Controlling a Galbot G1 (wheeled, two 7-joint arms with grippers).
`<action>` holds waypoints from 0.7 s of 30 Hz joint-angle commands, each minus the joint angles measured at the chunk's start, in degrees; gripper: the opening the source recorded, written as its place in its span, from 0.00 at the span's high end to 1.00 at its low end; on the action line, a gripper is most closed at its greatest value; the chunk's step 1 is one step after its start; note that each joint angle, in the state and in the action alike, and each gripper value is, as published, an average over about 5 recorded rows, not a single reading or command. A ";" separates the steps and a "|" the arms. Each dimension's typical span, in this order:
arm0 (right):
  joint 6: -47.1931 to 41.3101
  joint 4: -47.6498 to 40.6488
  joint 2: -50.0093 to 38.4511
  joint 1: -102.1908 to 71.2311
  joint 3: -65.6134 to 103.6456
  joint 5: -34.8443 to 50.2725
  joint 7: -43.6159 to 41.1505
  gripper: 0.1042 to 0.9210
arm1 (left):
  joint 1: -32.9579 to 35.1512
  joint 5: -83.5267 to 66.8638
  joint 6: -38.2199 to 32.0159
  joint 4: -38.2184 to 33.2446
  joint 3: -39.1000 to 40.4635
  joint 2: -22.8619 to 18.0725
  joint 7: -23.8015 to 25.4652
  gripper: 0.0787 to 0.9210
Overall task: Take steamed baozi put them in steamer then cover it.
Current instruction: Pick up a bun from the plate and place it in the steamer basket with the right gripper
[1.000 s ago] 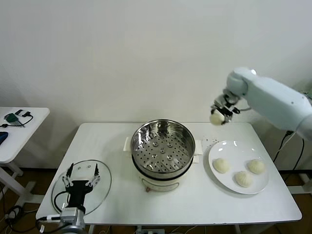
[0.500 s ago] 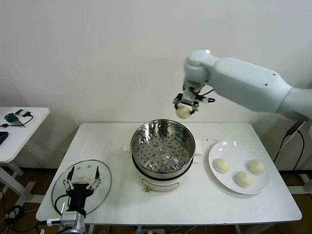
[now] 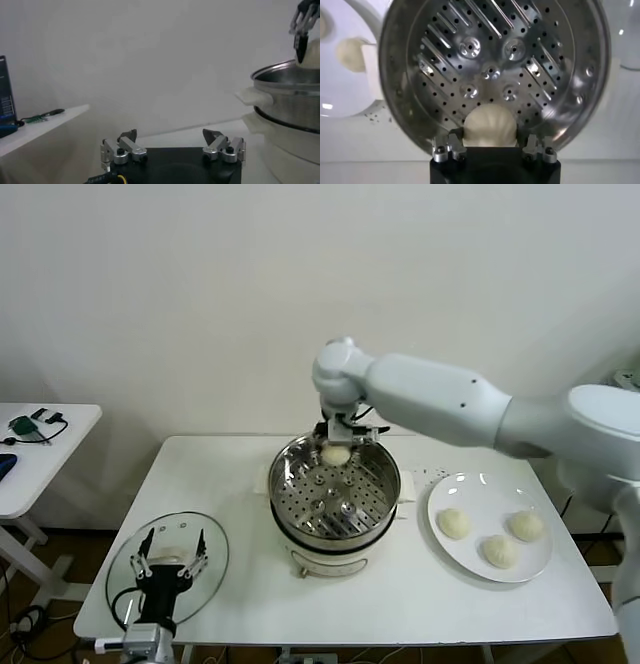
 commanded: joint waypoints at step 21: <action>1.30 -0.44 -0.93 -2.26 3.02 -1.91 -0.74 0.12 | 0.36 -0.26 -0.31 -0.04 -0.93 0.15 -0.20 0.12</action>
